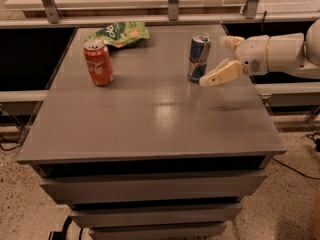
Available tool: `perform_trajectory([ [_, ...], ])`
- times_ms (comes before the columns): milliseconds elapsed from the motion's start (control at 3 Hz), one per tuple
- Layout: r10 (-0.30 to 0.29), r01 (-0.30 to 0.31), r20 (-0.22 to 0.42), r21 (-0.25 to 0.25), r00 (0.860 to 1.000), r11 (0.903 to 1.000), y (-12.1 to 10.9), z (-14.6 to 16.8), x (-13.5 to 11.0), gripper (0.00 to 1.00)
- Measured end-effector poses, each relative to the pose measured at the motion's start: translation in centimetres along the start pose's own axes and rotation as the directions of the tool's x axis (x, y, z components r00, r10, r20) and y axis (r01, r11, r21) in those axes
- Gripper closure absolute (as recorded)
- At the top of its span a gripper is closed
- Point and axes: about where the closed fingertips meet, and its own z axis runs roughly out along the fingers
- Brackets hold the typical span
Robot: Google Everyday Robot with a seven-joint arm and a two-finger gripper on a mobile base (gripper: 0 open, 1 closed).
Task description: Knock redbull can over
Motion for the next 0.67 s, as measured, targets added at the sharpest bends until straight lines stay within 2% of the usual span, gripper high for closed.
perform_trajectory([
  [333,0.033,-0.028,0.079,-0.058,0.996,0.9979,-0.4,2.3,-0.1,0.00],
  [667,0.034,-0.020,0.123,-0.113,0.992,0.9933,-0.2,4.4,-0.9,0.18],
])
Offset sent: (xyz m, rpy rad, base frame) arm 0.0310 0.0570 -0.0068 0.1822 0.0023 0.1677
